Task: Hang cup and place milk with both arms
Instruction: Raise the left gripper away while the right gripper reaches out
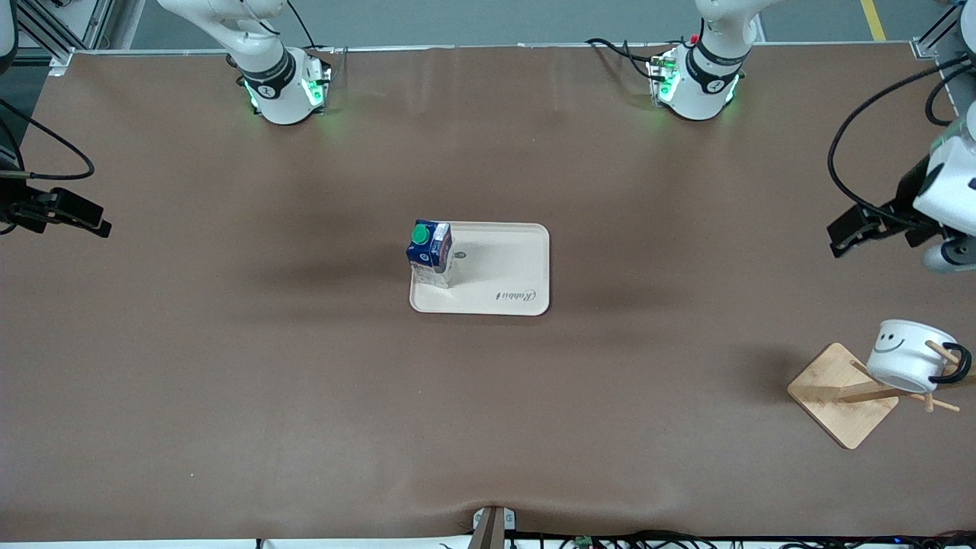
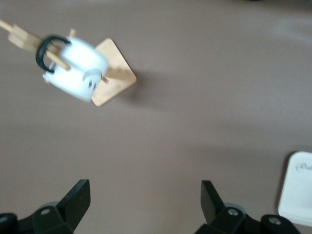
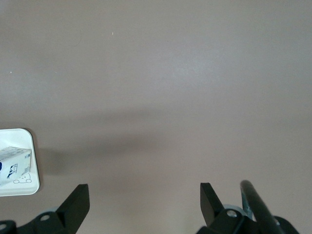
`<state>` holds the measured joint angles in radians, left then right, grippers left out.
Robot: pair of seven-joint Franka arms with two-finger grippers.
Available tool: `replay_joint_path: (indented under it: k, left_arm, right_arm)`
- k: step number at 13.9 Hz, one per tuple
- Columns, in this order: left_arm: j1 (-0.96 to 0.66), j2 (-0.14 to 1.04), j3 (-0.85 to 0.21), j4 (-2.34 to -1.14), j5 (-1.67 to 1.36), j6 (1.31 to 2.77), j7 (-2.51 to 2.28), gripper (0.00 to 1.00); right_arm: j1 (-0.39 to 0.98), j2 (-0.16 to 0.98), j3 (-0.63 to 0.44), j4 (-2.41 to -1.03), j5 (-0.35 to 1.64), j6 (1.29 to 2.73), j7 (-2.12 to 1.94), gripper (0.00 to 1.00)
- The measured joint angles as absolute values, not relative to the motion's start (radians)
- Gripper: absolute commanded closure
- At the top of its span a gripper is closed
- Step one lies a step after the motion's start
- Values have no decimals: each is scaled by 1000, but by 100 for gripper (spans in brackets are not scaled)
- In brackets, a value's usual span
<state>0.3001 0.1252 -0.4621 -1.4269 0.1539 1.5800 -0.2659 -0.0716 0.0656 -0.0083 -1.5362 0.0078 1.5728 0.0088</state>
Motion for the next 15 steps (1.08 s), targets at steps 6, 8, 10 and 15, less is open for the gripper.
replay_joint_path:
  k: [6, 8, 10, 15]
  left_arm:
    - [13, 34, -117, -1525, 85, 1563, -178, 0]
    - [8, 14, -107, -1550, 82, 1563, -174, 0]
    - [2, 5, -107, -1558, 81, 1569, -162, 0]
    - [-8, 2, -108, -1559, 80, 1600, -131, 0]
  right_arm:
    - [-72, 81, -10, -1536, 8, 1516, 9, 0]
    - [-71, 83, -8, -1536, 8, 1514, 9, 0]
    - [-62, 90, -6, -1536, 8, 1522, 8, 0]
    - [-36, 106, -3, -1536, 8, 1537, 8, 0]
